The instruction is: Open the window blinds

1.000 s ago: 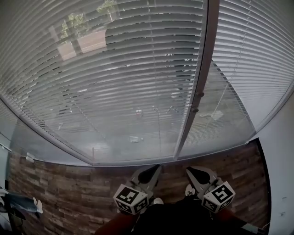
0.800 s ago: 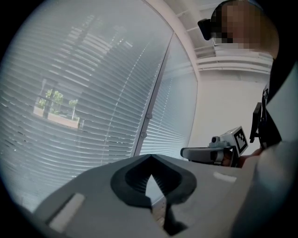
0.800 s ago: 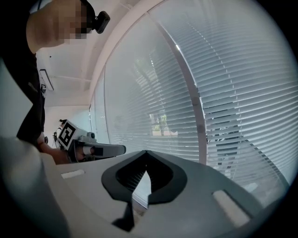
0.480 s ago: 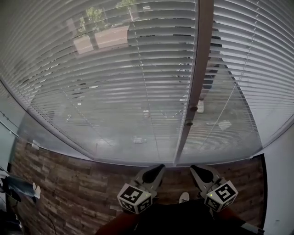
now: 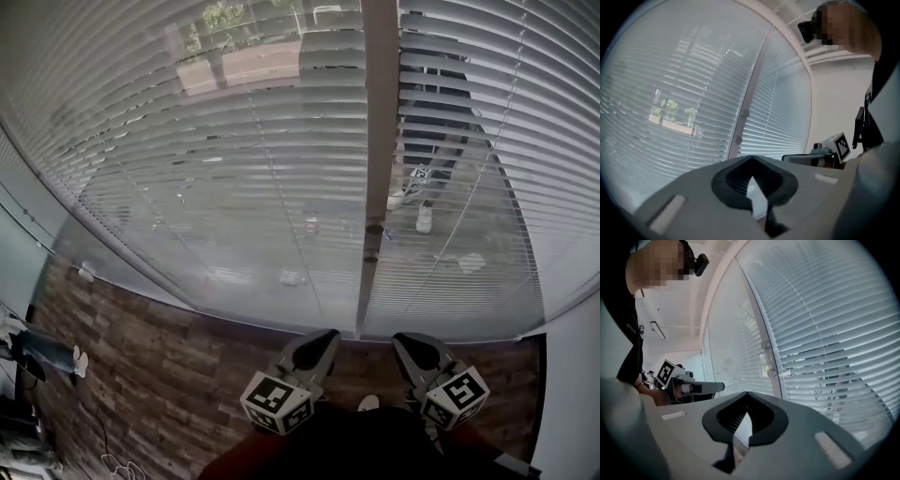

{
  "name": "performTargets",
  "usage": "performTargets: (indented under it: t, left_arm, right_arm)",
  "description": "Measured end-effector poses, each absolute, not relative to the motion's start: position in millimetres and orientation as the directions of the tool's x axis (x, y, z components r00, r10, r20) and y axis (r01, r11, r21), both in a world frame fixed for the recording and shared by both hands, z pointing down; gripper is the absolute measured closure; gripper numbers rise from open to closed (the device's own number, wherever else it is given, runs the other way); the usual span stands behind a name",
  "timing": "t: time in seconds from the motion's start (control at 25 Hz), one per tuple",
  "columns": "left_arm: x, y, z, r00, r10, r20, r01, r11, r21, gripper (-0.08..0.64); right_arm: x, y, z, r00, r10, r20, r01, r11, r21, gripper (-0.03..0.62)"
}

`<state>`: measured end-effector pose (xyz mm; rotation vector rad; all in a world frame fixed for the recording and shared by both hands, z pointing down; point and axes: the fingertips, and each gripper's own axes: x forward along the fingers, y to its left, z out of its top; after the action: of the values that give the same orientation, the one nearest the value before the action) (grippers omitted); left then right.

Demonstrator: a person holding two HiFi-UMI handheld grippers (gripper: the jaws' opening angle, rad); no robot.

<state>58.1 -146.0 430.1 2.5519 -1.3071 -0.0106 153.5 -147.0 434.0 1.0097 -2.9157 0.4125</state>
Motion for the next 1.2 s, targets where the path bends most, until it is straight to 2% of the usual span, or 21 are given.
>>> performTargets:
  t: [0.24, 0.44, 0.8, 1.2]
  left_arm:
    - [49, -155, 423, 0.576, -0.803, 0.15, -0.81, -0.539, 0.23, 0.558]
    - [50, -196, 424, 0.606, -0.781, 0.152, -0.793, -0.578, 0.193, 0.558]
    - [-8, -211, 421, 0.685, -0.714, 0.142, -0.728, -0.667, 0.16, 0.559]
    - [-44, -219, 420, 0.747, -0.657, 0.106, -0.664, -0.729, 0.164, 0.559]
  right_arm:
    - [150, -163, 417, -0.794, -0.601, 0.094, -0.605, 0.764, -0.226, 0.566]
    - [155, -197, 429, -0.757, -0.649, 0.073, -0.645, 0.725, -0.243, 0.566]
    - [105, -205, 416, -0.663, -0.748, 0.033, -0.736, 0.643, -0.211, 0.566]
    - [66, -206, 413, -0.603, -0.797, 0.036, -0.79, 0.59, -0.165, 0.566]
